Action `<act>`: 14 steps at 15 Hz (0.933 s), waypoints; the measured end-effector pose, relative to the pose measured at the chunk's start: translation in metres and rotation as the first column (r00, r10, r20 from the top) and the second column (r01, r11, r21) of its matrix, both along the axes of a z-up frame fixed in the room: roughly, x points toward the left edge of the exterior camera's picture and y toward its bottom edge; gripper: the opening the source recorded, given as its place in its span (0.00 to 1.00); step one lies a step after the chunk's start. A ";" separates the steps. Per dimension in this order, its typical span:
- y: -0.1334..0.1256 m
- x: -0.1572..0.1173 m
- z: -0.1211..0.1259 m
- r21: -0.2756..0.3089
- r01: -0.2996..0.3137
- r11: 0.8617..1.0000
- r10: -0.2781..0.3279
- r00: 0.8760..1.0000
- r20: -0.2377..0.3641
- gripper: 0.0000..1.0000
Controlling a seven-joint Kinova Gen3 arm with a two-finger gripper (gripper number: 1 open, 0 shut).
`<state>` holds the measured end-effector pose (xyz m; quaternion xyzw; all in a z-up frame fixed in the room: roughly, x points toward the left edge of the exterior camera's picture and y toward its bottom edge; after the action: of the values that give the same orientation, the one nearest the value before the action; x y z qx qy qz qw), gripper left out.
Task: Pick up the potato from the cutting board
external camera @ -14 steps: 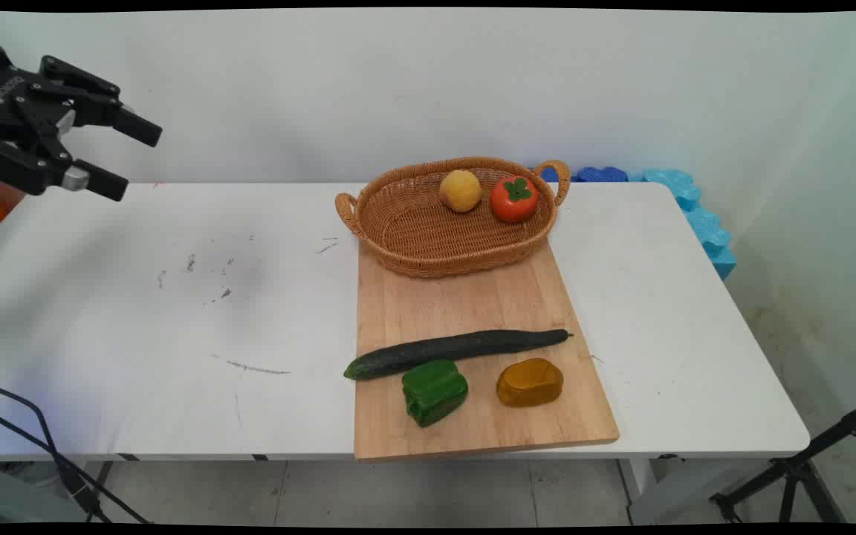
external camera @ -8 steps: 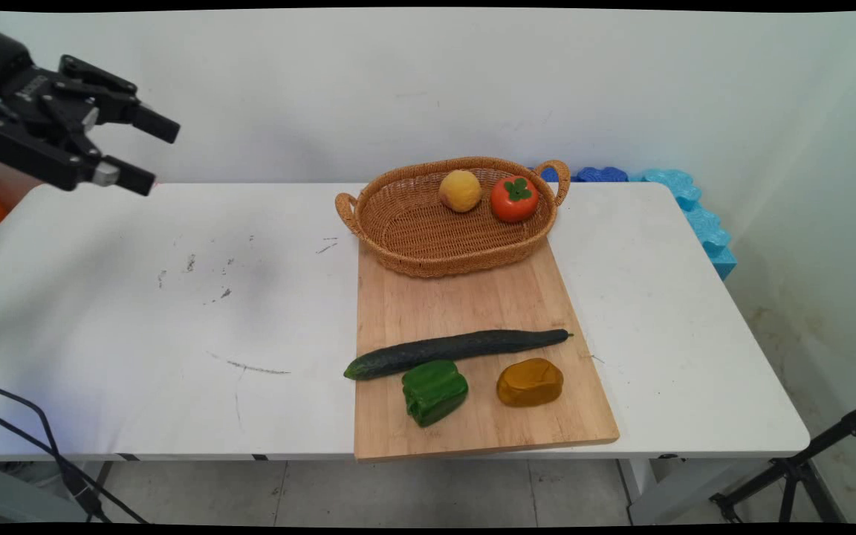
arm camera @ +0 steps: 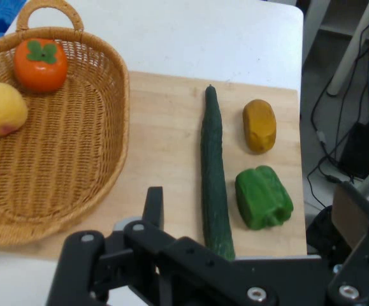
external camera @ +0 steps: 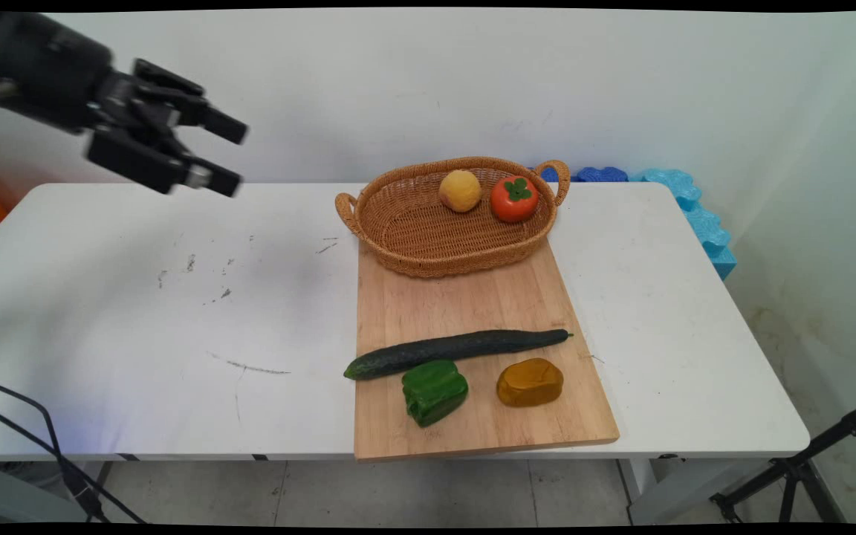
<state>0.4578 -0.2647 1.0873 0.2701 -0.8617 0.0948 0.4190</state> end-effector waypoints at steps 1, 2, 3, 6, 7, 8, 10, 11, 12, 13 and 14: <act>-0.003 -0.013 -0.001 0.001 -0.004 1.000 0.004 1.000 0.005 1.00; -0.006 -0.029 -0.003 0.002 -0.009 1.000 0.009 1.000 0.013 1.00; -0.010 -0.045 -0.007 0.007 -0.016 1.000 0.016 1.000 0.025 1.00; -0.023 -0.089 -0.021 0.021 -0.038 0.999 0.037 0.997 0.067 1.00; -0.027 -0.101 -0.027 0.027 -0.045 0.999 0.043 0.996 0.082 1.00; -0.030 -0.110 -0.032 0.032 -0.048 0.998 0.045 0.995 0.092 1.00; -0.039 -0.137 -0.050 0.050 -0.056 0.997 0.050 0.991 0.125 1.00; -0.043 -0.152 -0.060 0.062 -0.057 0.996 0.048 0.989 0.139 1.00; -0.047 -0.165 -0.069 0.074 -0.057 0.996 0.046 0.988 0.150 1.00; -0.050 -0.181 -0.079 0.089 -0.056 0.994 0.041 0.986 0.161 1.00; -0.053 -0.197 -0.090 0.105 -0.055 0.993 0.036 0.985 0.170 1.00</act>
<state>0.2607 -0.3175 0.9976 0.3032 -0.8914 0.0795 0.3273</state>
